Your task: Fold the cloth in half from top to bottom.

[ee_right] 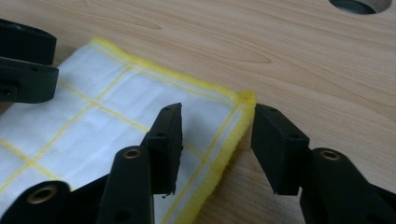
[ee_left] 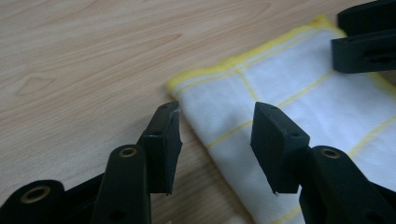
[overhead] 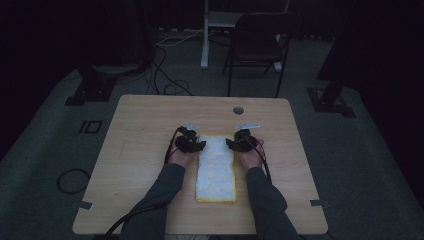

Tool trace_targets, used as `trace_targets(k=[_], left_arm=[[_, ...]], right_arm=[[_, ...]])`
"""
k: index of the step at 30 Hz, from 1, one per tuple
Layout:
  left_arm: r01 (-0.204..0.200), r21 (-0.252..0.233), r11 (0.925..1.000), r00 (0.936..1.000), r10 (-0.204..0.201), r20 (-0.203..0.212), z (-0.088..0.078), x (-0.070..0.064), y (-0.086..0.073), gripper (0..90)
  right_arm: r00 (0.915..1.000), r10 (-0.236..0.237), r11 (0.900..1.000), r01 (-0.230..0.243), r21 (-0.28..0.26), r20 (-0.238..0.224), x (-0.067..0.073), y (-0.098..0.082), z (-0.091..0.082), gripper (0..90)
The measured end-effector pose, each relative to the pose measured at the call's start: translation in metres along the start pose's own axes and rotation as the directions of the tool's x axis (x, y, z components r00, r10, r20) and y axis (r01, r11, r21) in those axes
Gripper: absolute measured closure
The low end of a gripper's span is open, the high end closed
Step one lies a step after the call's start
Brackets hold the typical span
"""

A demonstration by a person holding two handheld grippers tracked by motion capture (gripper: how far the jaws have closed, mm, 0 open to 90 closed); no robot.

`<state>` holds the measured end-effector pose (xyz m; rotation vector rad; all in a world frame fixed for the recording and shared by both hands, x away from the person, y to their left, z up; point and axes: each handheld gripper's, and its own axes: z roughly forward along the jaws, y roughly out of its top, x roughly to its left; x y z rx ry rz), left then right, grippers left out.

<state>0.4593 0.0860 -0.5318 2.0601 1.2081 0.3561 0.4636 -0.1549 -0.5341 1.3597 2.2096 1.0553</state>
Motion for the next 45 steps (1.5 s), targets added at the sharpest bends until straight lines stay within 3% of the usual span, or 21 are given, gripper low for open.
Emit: trace_targets(k=[4, 14, 17, 23, 29, 35, 45], left_arm=[[0.023, 0.003, 0.9997, 0.9997, -0.023, 0.005, 0.004, 0.003, -0.002, 51.8], [0.011, 0.019, 0.9998, 0.9999, -0.01, -0.009, 0.01, 0.001, 0.006, 51.2], [-0.017, 0.028, 0.9995, 0.9995, 0.018, -0.027, 0.011, -0.002, 0.007, 52.1], [-0.035, 0.048, 0.9982, 0.9988, 0.036, -0.033, 0.012, -0.006, 0.011, 59.2], [-0.028, 0.052, 0.9983, 0.9994, 0.029, -0.019, 0.013, -0.007, 0.012, 68.7], [-0.005, 0.053, 0.9986, 0.9999, 0.004, 0.015, 0.013, -0.009, 0.011, 82.0], [-0.002, 0.063, 0.998, 0.9997, 0.001, 0.024, 0.012, -0.007, 0.014, 85.1]], right_arm=[[1.0, 0.0, 1.0, 0.0, 0.02, 0.009, 0.0, -0.001, 0.005, 49.0], [0.9999, -0.006, 0.999, 0.005, 0.046, 0.015, 0.002, 0.002, 0.01, 47.1], [0.9998, -0.02, 0.998, 0.019, 0.053, 0.01, 0.004, 0.003, 0.01, 51.7], [0.9996, -0.027, 0.998, 0.028, 0.064, -0.007, 0.005, 0.004, 0.01, 59.9], [0.999, -0.034, 0.997, 0.036, 0.066, -0.029, 0.006, 0.004, 0.01, 71.0], [0.9984, -0.012, 0.998, 0.015, 0.058, -0.054, 0.005, 0.003, 0.01, 81.7], [0.9985, -0.03, 0.998, 0.032, 0.056, -0.045, 0.005, 0.005, 0.009, 84.3]])
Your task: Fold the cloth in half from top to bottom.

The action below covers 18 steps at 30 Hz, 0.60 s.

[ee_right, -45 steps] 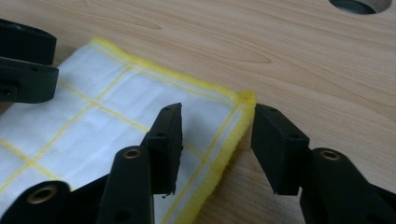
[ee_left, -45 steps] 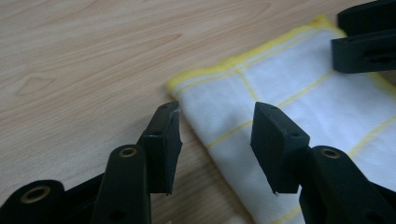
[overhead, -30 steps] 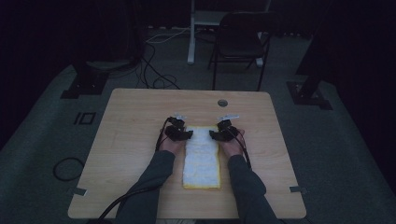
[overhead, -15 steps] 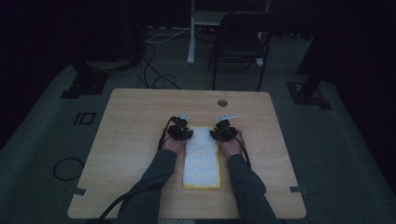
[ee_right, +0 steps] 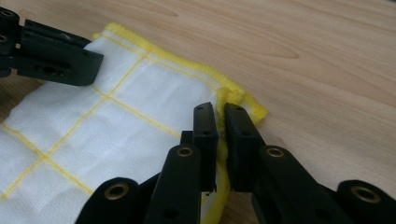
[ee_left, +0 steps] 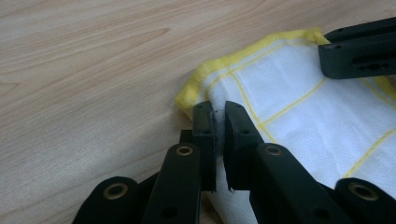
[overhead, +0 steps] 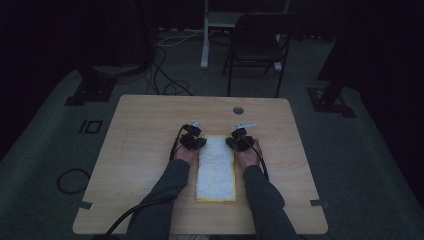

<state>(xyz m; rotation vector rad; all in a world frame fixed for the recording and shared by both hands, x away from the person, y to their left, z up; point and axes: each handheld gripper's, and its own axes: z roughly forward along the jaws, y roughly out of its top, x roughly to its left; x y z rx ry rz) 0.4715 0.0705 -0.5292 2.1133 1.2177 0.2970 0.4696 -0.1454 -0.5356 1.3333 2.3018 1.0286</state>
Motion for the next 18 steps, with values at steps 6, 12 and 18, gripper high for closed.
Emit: trace_targets(k=[6, 12, 18], left_arm=[[-0.014, -0.014, 0.9998, 0.9999, 0.014, -0.002, -0.004, -0.001, 0.003, 85.6], [-0.025, -0.038, 0.999, 0.9997, 0.025, -0.001, -0.012, -0.002, 0.009, 85.7], [-0.034, -0.068, 0.9971, 0.9994, 0.035, 0.004, -0.021, -0.004, 0.016, 85.7]], right_arm=[[1.0, -0.005, 1.0, 0.005, -0.025, 0.007, 0.0, 0.003, -0.006, 84.3], [0.9998, -0.017, 0.998, 0.018, -0.052, 0.012, 0.001, 0.008, -0.014, 84.4], [0.9998, -0.019, 0.996, 0.019, -0.085, 0.007, 0.0, 0.013, -0.023, 84.4]])
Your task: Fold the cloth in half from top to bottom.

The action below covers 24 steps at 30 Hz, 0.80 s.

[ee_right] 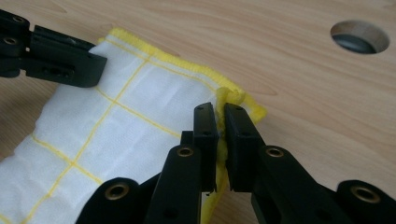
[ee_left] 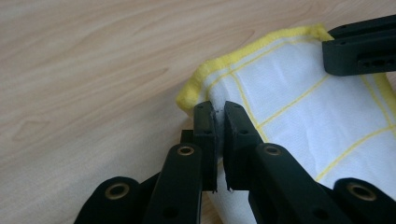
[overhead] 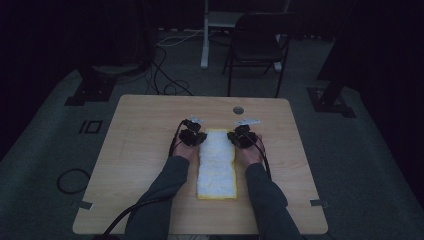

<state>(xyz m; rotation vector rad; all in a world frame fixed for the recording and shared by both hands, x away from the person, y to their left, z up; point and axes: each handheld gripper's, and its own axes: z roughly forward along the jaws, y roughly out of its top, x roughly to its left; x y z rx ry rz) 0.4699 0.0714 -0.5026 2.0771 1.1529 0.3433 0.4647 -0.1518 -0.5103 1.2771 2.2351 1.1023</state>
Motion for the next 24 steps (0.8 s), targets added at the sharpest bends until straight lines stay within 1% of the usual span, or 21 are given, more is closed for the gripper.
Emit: trace_targets(k=[1, 2, 4, 10, 12, 15, 16, 20, 21, 24], left_arm=[[0.0, 0.0, 1.0, 1.0, 0.0, 0.0, 0.0, 0.0, 0.0, 85.7], [-0.003, -0.011, 0.9999, 1.0, 0.003, 0.004, -0.003, -0.001, 0.003, 85.7], [-0.006, -0.023, 0.9997, 1.0, 0.007, 0.007, -0.005, -0.002, 0.005, 85.7], [-0.031, -0.036, 0.9989, 0.9995, 0.031, 0.002, -0.012, -0.005, 0.008, 85.6], [-0.039, -0.04, 0.9984, 0.9992, 0.039, 0.002, -0.014, -0.006, 0.008, 85.6], [-0.038, -0.045, 0.9983, 0.9993, 0.038, 0.003, -0.015, -0.007, 0.008, 85.5], [-0.035, -0.061, 0.9975, 0.9993, 0.036, 0.012, -0.02, -0.008, 0.006, 85.3], [-0.041, -0.077, 0.9962, 0.9989, 0.043, 0.02, -0.025, -0.01, 0.004, 85.1], [-0.046, -0.087, 0.9952, 0.9986, 0.048, 0.024, -0.029, -0.012, 0.002, 85.1], [-0.058, -0.099, 0.9934, 0.9978, 0.061, 0.026, -0.035, -0.016, 0.0, 85.0]], right_arm=[[1.0, 0.0, 1.0, 0.0, 0.0, 0.0, 0.0, 0.0, 0.0, 84.4], [1.0, -0.008, 1.0, 0.008, -0.009, 0.003, -0.001, 0.001, -0.003, 84.4], [1.0, -0.006, 1.0, 0.006, -0.019, 0.002, -0.002, 0.002, -0.006, 84.4], [0.9998, -0.018, 0.999, 0.018, -0.039, 0.0, -0.001, 0.005, -0.014, 84.4], [0.9997, -0.025, 0.999, 0.025, -0.044, 0.0, 0.0, 0.006, -0.017, 84.4], [0.9995, -0.032, 0.998, 0.032, -0.05, -0.001, 0.002, 0.006, -0.019, 84.4], [0.9992, -0.039, 0.998, 0.038, -0.055, -0.003, 0.002, 0.005, -0.022, 84.4], [0.999, -0.045, 0.997, 0.044, -0.067, -0.009, 0.004, 0.004, -0.027, 84.3], [0.9987, -0.051, 0.996, 0.05, -0.076, -0.01, 0.005, 0.002, -0.031, 84.3], [0.9982, -0.058, 0.995, 0.057, -0.085, -0.014, 0.007, 0.0, -0.035, 84.3]])
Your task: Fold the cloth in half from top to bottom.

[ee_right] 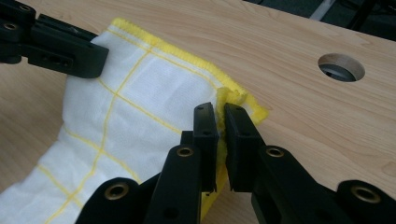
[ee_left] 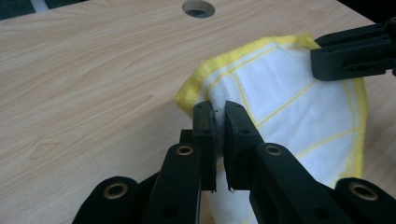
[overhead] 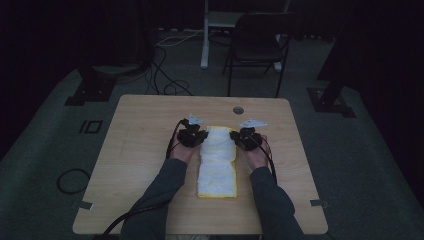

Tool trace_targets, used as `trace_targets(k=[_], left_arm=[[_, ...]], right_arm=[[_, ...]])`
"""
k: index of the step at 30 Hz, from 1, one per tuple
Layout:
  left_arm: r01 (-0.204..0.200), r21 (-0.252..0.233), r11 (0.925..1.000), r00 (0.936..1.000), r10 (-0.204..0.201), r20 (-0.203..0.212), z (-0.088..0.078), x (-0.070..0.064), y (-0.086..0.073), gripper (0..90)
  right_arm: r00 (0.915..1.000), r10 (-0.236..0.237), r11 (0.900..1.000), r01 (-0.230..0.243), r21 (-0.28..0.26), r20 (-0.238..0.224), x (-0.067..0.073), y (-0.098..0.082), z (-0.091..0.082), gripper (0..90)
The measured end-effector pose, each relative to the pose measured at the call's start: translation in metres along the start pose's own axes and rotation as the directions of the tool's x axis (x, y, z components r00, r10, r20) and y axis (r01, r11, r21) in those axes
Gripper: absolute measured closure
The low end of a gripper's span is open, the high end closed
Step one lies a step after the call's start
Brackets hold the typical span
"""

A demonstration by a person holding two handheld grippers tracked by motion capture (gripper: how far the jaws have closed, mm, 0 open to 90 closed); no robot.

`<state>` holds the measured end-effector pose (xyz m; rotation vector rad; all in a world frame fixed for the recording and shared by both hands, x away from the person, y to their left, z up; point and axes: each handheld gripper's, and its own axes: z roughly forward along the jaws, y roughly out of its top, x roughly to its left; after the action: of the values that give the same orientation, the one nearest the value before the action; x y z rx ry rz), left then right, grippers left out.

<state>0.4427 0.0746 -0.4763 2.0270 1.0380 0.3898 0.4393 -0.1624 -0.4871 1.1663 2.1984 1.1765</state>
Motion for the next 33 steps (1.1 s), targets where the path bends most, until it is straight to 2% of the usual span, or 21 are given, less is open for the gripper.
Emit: trace_targets(k=[7, 12, 23, 33], left_arm=[[-0.018, -0.026, 0.9995, 0.9998, 0.018, 0.01, -0.014, -0.009, -0.004, 84.9], [-0.007, -0.047, 0.9989, 0.9997, 0.008, 0.022, -0.024, -0.013, -0.011, 84.8], [-0.003, -0.058, 0.9983, 0.9989, 0.006, 0.047, -0.038, -0.022, -0.025, 84.6], [-0.009, -0.063, 0.998, 0.9982, 0.012, 0.058, -0.047, -0.028, -0.029, 84.4]], right_arm=[[0.9996, -0.027, 0.999, 0.027, -0.017, -0.007, 0.006, -0.002, -0.013, 84.3], [0.9987, -0.05, 0.998, 0.049, -0.026, -0.012, 0.013, -0.004, -0.021, 84.3], [0.9958, -0.087, 0.996, 0.086, -0.037, -0.029, 0.025, -0.013, -0.036, 84.2], [0.9944, -0.096, 0.995, 0.095, -0.043, -0.042, 0.031, -0.021, -0.045, 84.1]])
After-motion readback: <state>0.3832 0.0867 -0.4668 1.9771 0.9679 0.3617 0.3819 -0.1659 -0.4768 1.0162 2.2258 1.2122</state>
